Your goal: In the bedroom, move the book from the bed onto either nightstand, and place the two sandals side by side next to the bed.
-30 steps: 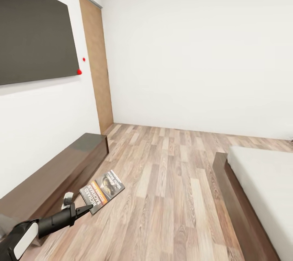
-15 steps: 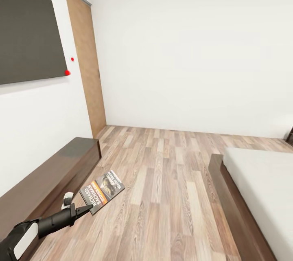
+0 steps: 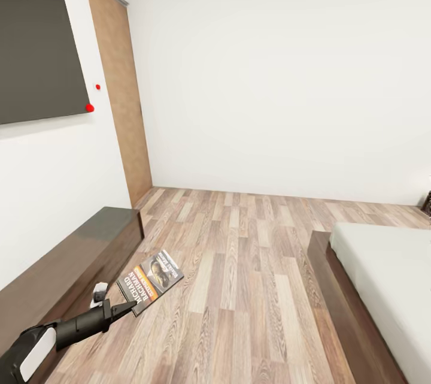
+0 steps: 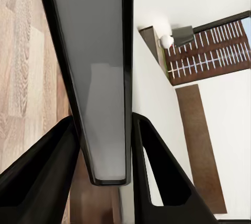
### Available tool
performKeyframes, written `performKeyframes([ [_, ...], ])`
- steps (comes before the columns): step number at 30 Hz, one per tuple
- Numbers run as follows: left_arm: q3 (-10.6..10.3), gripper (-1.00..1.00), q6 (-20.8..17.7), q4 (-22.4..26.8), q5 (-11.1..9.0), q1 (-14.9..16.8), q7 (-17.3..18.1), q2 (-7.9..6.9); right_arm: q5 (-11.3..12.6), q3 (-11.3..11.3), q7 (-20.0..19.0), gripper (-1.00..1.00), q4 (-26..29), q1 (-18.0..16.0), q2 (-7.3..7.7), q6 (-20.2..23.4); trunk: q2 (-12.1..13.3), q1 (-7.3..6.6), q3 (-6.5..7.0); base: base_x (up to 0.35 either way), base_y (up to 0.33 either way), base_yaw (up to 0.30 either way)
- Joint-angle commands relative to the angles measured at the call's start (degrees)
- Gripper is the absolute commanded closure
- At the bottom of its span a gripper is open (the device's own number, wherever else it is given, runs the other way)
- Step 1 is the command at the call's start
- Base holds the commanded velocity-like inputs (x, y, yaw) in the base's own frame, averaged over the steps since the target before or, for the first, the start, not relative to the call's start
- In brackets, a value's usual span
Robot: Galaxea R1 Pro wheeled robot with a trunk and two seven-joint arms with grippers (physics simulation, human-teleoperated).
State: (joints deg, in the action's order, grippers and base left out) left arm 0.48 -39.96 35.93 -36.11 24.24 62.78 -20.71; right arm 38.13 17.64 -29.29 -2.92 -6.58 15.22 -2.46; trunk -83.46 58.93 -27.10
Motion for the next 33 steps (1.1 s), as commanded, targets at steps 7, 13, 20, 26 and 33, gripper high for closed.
performKeyframes([
  [7, 0.0, 1.0, -0.6, 0.0, -0.4, 0.0, 0.2, -0.03, 0.5, 0.3, -0.4, -1.0, -0.2, -0.1, 0.02, -0.3, 0.0, 0.02, -0.06, 0.199, 0.0, -0.156],
  [13, 0.0, 1.0, -0.6, 0.0, -0.4, 0.0, 0.2, -0.03, 0.5, 0.4, -0.4, -1.0, -0.2, -0.1, 0.0, -0.3, 0.0, 0.02, -0.06, 0.196, 0.0, -0.175],
  [20, 0.0, 1.0, -0.6, 0.0, -0.4, 0.0, -0.1, 0.04, 0.5, 0.4, -0.4, -1.0, -0.2, -0.1, -0.02, -0.3, 0.0, 0.02, -0.06, 0.195, 0.0, -0.177],
  [26, 0.0, 1.0, -0.6, 0.0, -0.4, 0.0, -0.2, 0.05, 0.5, 0.6, -0.4, -1.0, -0.2, -0.1, -0.02, -0.3, 0.0, 0.02, -0.06, 0.195, 0.0, -0.124],
  [33, 0.0, 1.0, -0.6, 0.0, -0.4, 0.0, -0.2, 0.11, 0.4, 0.5, -0.3, -1.0, -0.2, -0.1, -0.02, -0.4, 0.0, 0.02, -0.06, 0.195, 0.0, -0.026],
])
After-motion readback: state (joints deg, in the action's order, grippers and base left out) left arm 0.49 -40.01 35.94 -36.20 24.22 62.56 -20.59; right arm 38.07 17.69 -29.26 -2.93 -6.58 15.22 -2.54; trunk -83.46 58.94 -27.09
